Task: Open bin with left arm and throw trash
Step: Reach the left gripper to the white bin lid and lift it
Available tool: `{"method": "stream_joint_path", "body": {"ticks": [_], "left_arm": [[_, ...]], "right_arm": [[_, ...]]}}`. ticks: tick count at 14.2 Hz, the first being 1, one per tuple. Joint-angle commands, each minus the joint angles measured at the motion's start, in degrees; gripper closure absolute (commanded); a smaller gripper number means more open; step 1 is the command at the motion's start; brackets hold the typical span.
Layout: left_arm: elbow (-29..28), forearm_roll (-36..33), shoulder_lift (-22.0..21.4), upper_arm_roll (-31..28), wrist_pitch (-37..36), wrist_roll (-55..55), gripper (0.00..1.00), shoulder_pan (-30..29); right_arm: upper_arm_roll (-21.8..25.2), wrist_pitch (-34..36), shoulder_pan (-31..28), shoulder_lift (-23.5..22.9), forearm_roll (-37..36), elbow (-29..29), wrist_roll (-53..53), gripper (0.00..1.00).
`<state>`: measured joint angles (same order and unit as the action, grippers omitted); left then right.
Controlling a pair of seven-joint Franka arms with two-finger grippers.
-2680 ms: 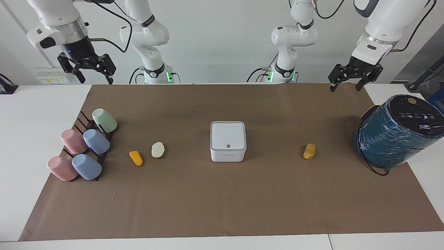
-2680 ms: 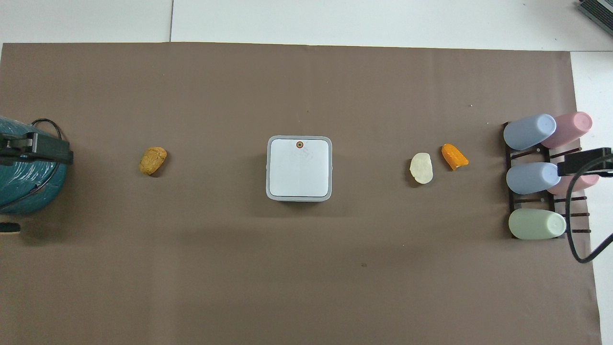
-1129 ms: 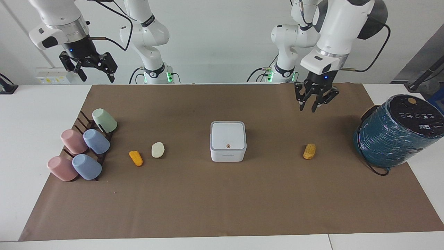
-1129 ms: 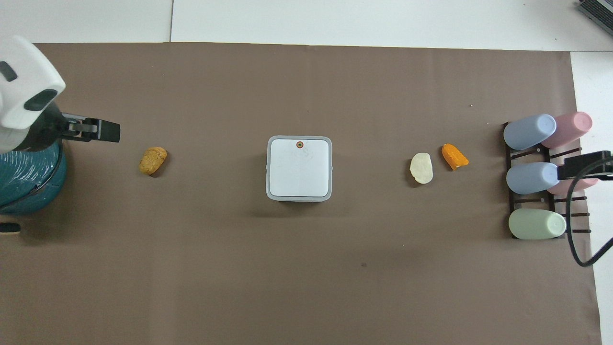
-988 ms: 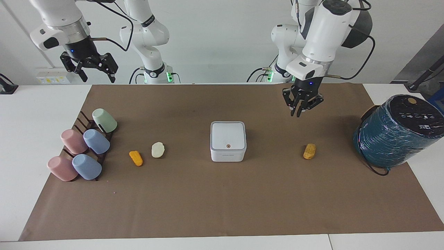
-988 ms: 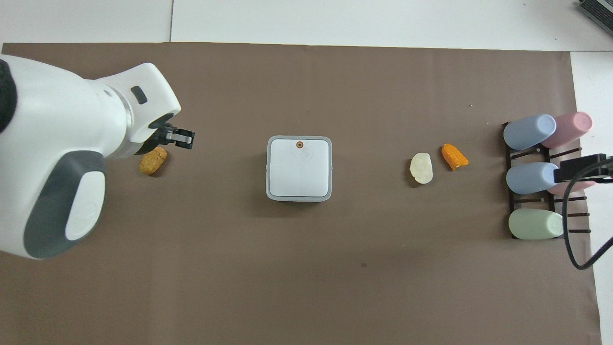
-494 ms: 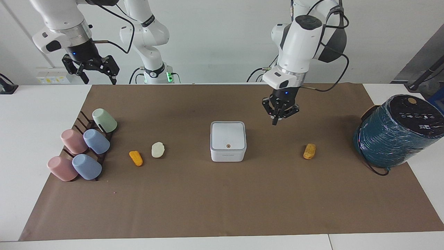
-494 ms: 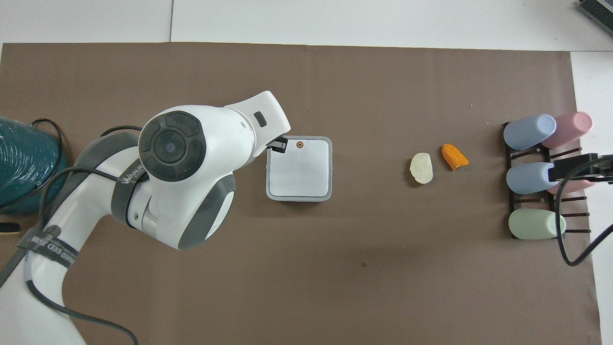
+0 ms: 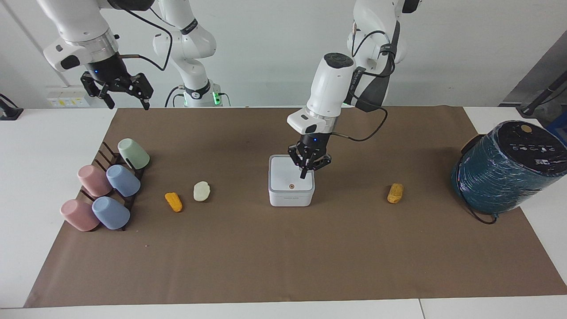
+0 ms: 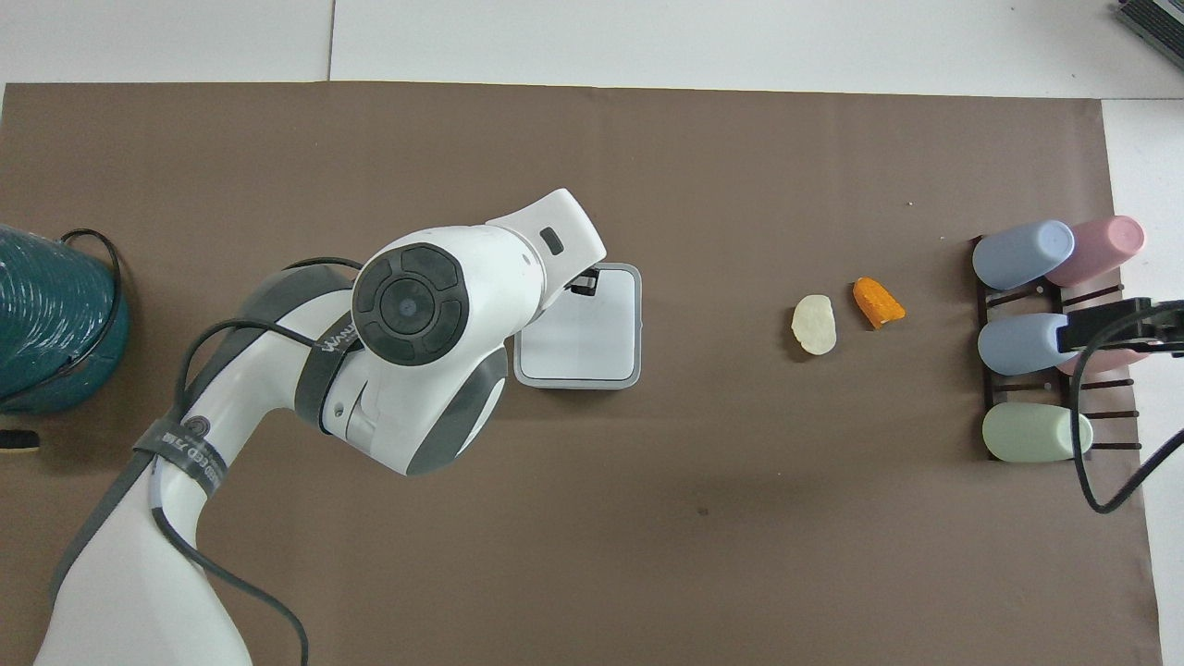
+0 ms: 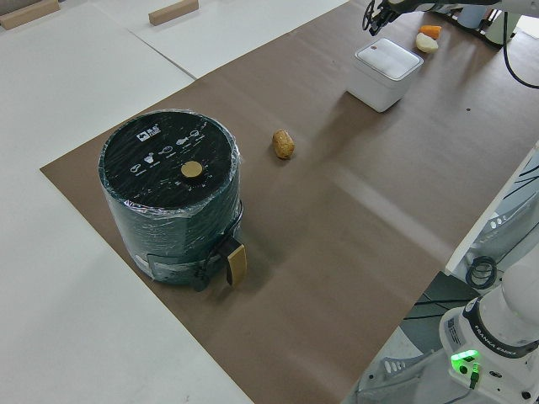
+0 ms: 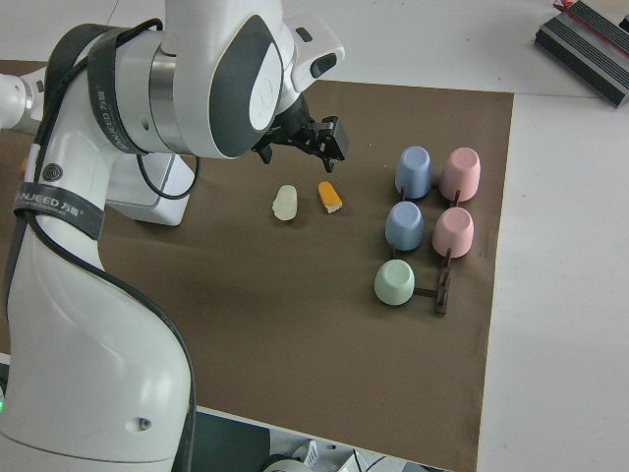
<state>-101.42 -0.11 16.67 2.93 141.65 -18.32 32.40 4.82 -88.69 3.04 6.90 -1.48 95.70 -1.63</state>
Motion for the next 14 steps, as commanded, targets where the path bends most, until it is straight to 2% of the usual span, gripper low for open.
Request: {"method": "stream_joint_path", "body": {"ticks": [1, 4, 7, 9, 11, 14], "left_arm": [[-0.36, 0.55, 1.7, -0.91, 2.85, -1.81, 1.0, 1.53], [-1.24, 0.55, 2.93, -0.99, 2.93, -2.07, 1.0, 2.14], [-1.07, 0.55, 1.36, -1.0, -0.48, -2.95, 1.0, 2.23], [-1.06, 0.55, -1.97, -1.0, -5.12, -3.04, 1.0, 2.23], [-1.06, 0.55, -6.45, -1.08, -13.19, -3.13, 1.0, 2.06], [-1.33, 0.55, -12.26, -1.35, -24.36, -2.95, 1.0, 0.22]], "right_arm": [[-0.33, -5.32, -0.67, 0.83, 0.59, 6.05, 1.19, 0.0], [-0.33, -18.31, 2.3, 0.31, 1.73, 13.17, 1.01, 0.0], [-0.42, -28.69, 2.93, -7.67, 6.46, 13.9, 0.58, 0.0], [-0.33, -33.54, 5.29, -12.33, 8.51, 13.9, -0.65, 0.0], [-0.33, -38.81, 7.32, -16.11, 8.51, 15.56, -2.58, 0.0], [-0.33, -44.28, 10.04, -17.01, 8.6, 20.47, -3.64, 0.0]]}}
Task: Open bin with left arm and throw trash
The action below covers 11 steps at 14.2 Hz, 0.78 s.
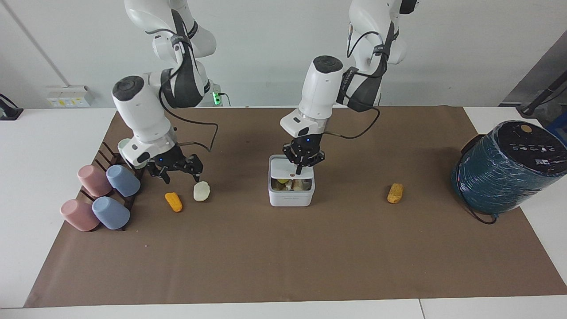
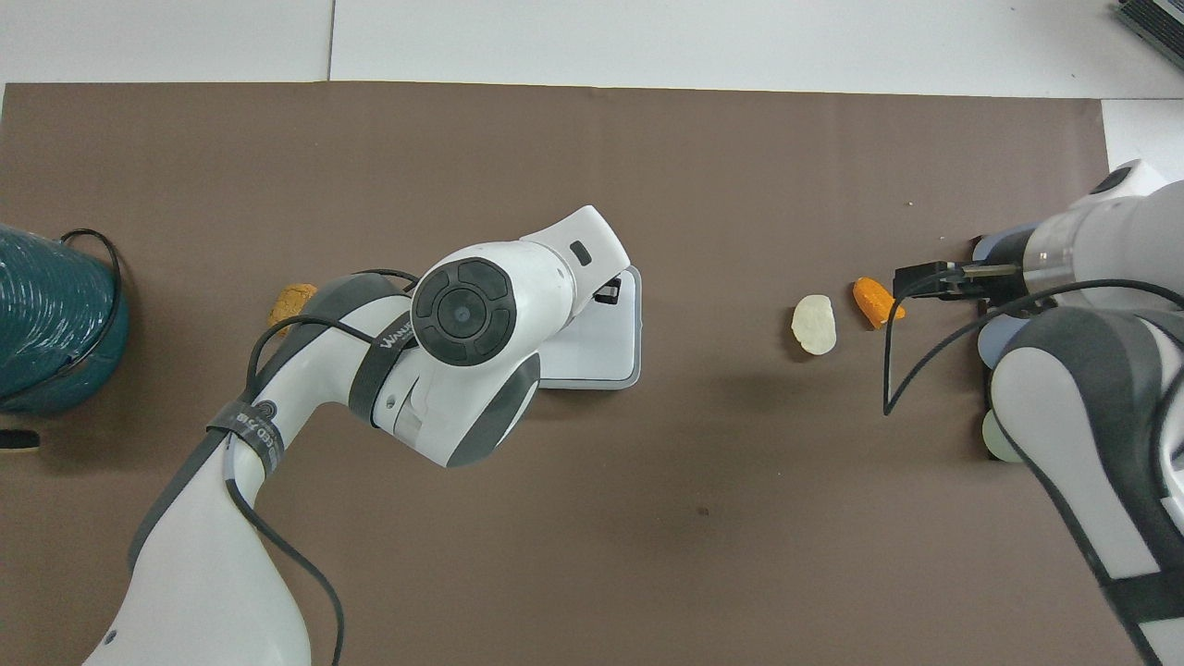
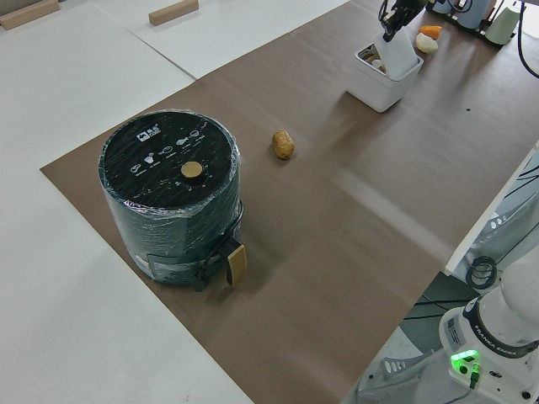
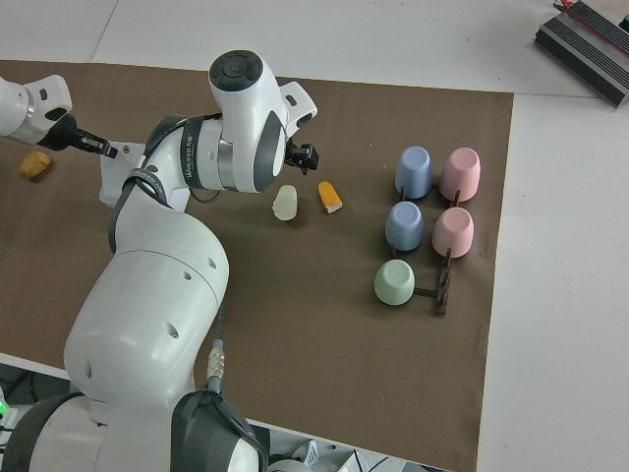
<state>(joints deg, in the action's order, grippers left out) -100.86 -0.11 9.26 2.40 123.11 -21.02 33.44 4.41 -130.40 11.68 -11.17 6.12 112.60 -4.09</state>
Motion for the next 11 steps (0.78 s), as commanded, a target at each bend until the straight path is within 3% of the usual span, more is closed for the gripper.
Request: {"method": "stream_joint_path", "body": {"ticks": [1, 4, 9, 11], "left_arm": [[-1.97, 0.55, -6.52, -0.82, -9.34, 0.27, 1.0, -2.31], [-2.15, 0.55, -11.18, -0.73, -16.48, 1.06, 1.0, -7.76], [-2.15, 0.55, -11.63, -0.73, -16.67, 10.36, 1.0, -17.34], [-3.8, 0.55, -11.8, -0.73, -14.49, 15.54, 1.0, -20.77]], "right_arm": [[0.07, -3.63, 1.93, 0.89, 1.0, 5.24, -1.53, 0.0], [0.07, -8.81, 1.94, 0.62, 0.92, 9.91, 1.35, 0.0], [0.07, -14.45, 1.94, -2.01, 0.92, 11.24, 1.8, 0.03], [0.16, -14.53, 1.5, -2.45, 0.83, 11.32, 2.07, 0.35]]}}
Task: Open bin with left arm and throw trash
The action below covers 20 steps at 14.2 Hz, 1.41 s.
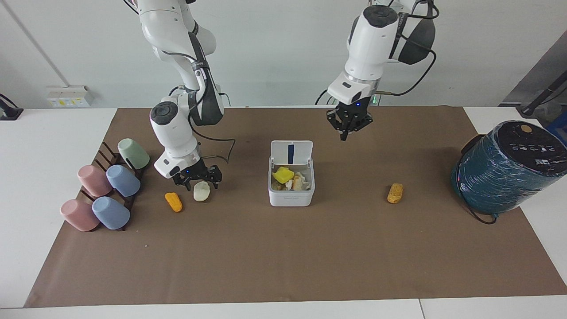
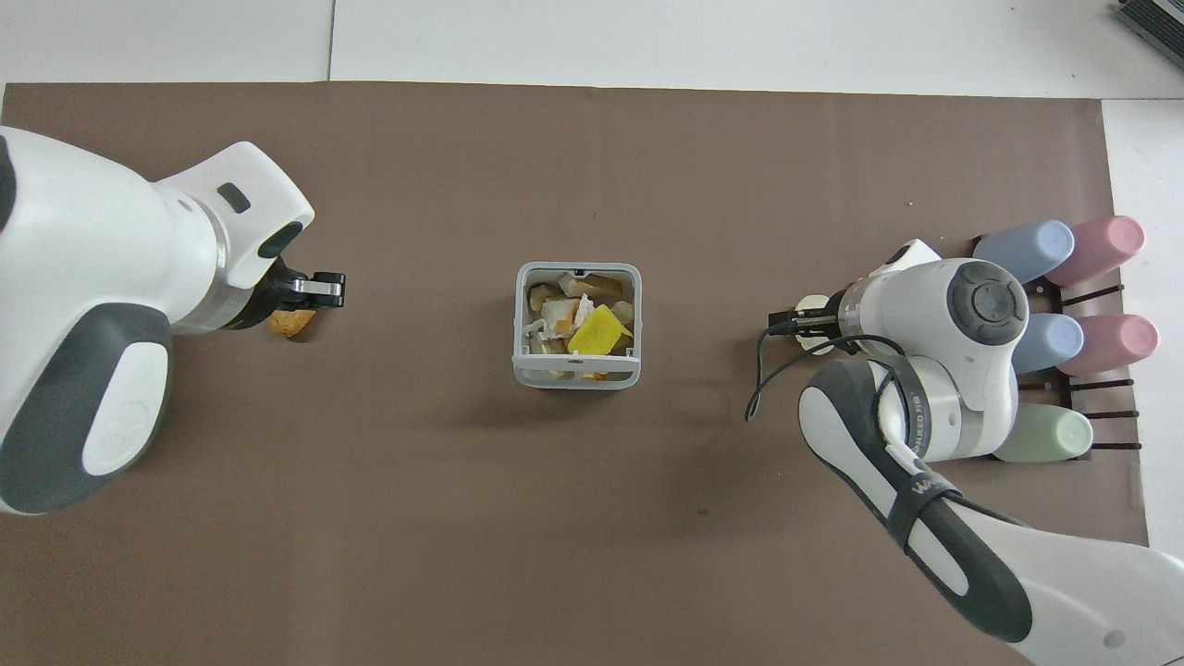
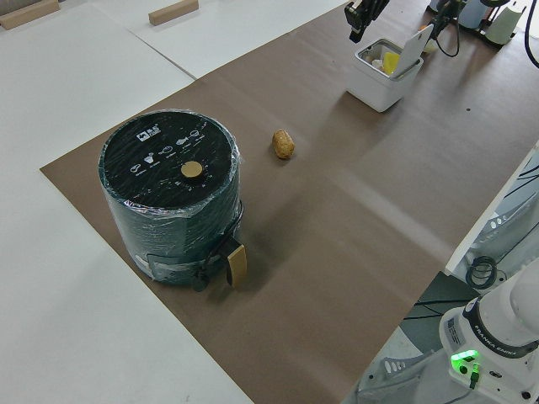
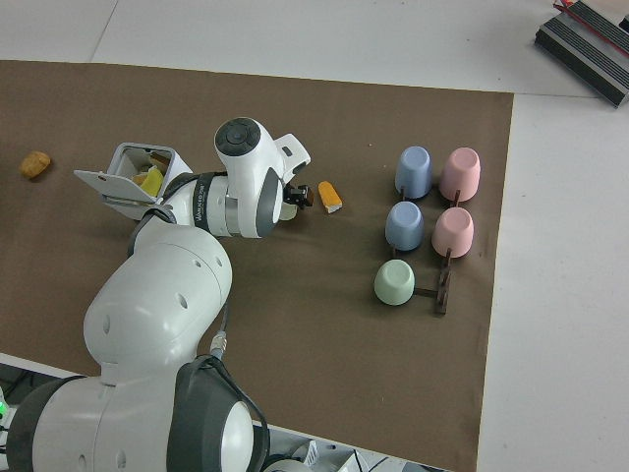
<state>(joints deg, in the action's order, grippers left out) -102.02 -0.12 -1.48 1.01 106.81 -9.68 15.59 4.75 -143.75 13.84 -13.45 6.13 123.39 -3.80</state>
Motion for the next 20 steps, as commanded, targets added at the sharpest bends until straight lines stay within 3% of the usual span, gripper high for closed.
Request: {"method": "stream_joint_path", "body": {"ticks": [1, 2, 3, 4, 5, 10, 14, 16, 20], "left_arm": [[-4.4, 0.56, -1.85, 0.57, 3.57, 5.8, 1.0, -3.98], [-6.16, 0.56, -2.38, 0.66, 5.5, 7.64, 1.0, -5.38], [-7.31, 0.56, -3.0, 0.66, 6.91, 9.84, 0.79, -6.61], [-7.76, 0.56, -3.09, 0.57, 7.36, 12.38, 0.18, -7.67], [-8.28, 0.56, -3.27, 0.57, 7.28, 14.58, 0.0, -8.38], [-8.64, 0.56, -2.92, 0.48, 9.47, 15.48, 0.0, -10.67], [-11.44, 0.56, 0.77, 0.48, 17.18, 19.25, 0.0, -11.72], [-13.81, 0.56, 2.79, 0.48, 23.24, 21.36, 0.0, -12.51], [-18.03, 0.64, 5.6, 0.48, 32.83, 24.61, 0.0, -12.78]], "right_arm": [[-0.18, -1.18, -0.75, -0.35, 0.81, 0.54, 1.69, 0.56], [-0.18, -1.18, -0.66, -0.35, 0.81, 0.45, 1.17, 0.85], [-0.26, -1.35, -0.66, -0.44, 0.81, 0.45, -0.06, 1.0], [-0.18, -1.7, -0.75, -0.52, 0.81, 0.45, -1.64, 1.0], [-0.26, -1.88, -0.75, -0.53, 0.81, 0.45, -2.09, 1.0], [-0.09, 1.44, -0.31, 0.08, 0.81, -2.0, -5.68, 1.0], [-0.61, 22.24, 0.04, 3.43, 0.64, -15.68, -16.3, 1.0], [-2.1, 27.54, 0.31, 2.91, 0.9, -22.37, -20.35, 1.0], [-8.43, 25.38, 0.57, 1.59, 6.42, -26.96, -34.48, 1.0]]}}
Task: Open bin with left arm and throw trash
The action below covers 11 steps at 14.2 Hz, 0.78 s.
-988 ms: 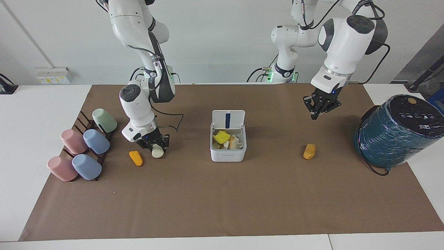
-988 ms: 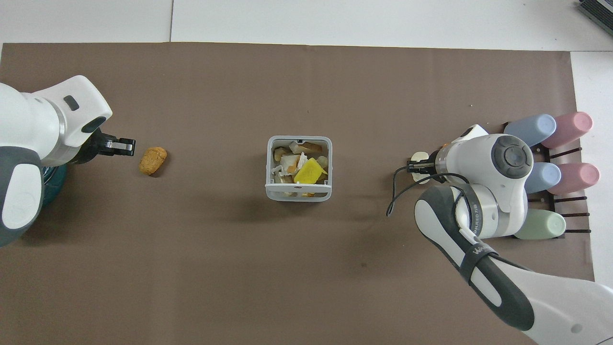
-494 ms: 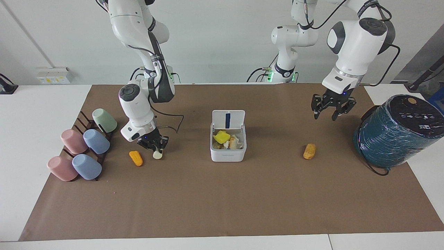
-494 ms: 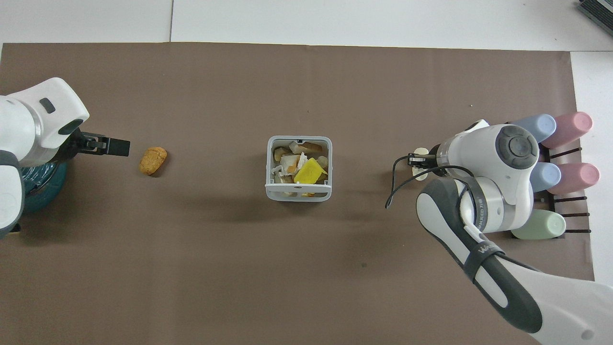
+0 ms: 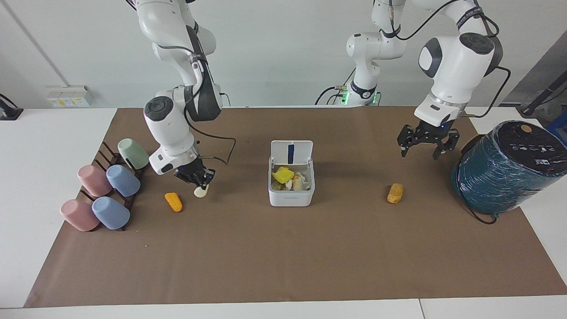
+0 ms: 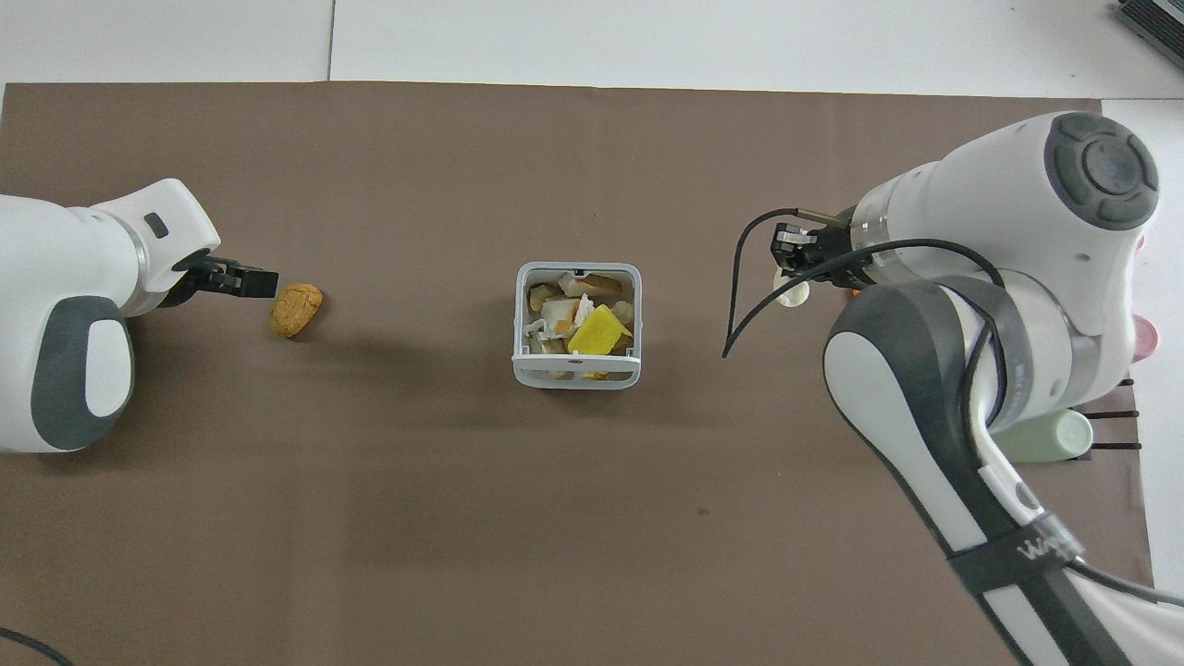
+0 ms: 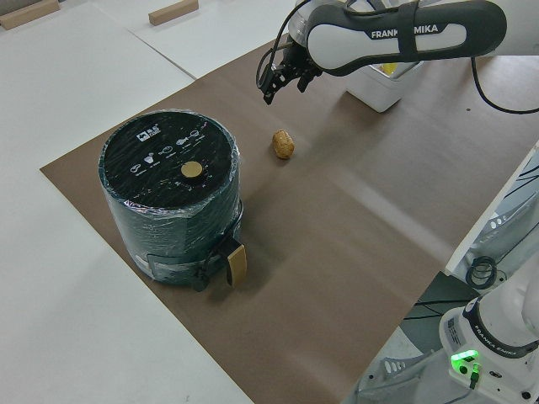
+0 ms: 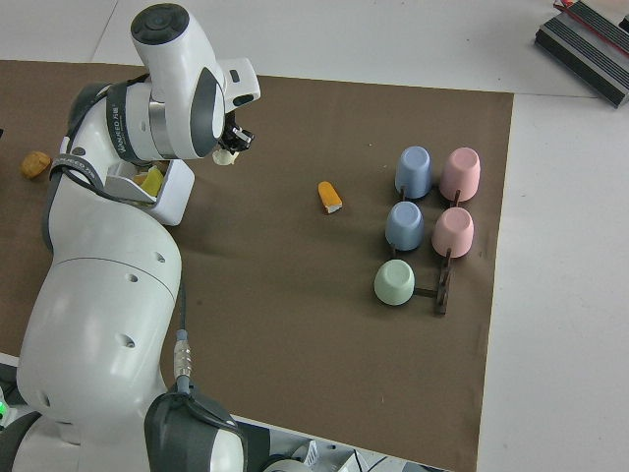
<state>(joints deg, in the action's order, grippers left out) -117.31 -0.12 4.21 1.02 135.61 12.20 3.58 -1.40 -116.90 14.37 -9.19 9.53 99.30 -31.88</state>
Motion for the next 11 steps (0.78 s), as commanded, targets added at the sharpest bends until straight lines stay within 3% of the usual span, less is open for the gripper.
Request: {"method": "stream_joint_path", "body": {"ticks": [1, 4, 6, 10, 11], "left_arm": [[-4.49, 0.56, 0.09, 0.47, 6.31, 5.96, 0.0, -0.68], [-8.54, 0.56, 0.44, 0.47, 12.04, 11.79, 0.0, -0.33], [-8.64, 0.56, 3.77, 0.47, 13.44, 11.88, 0.0, 0.11], [-8.73, 0.56, 8.17, 0.47, 19.51, 11.44, 0.0, 0.02], [-8.82, 0.56, 8.44, 0.47, 20.04, 11.44, 0.06, -0.15]], "right_arm": [[-3.42, -3.06, 0.74, -3.37, 5.83, -3.58, -10.62, 1.0], [-3.52, -9.3, 6.36, -6.36, 9.37, -3.58, -20.47, 1.0], [-3.61, -11.94, 8.22, -8.64, 9.46, -3.06, -24.71, 1.0], [-3.61, -15.72, 9.98, -10.94, 14.55, -1.13, -25.25, 1.0], [-3.61, -15.9, 9.98, -10.68, 14.56, 0.18, -25.17, 1.0]]}}
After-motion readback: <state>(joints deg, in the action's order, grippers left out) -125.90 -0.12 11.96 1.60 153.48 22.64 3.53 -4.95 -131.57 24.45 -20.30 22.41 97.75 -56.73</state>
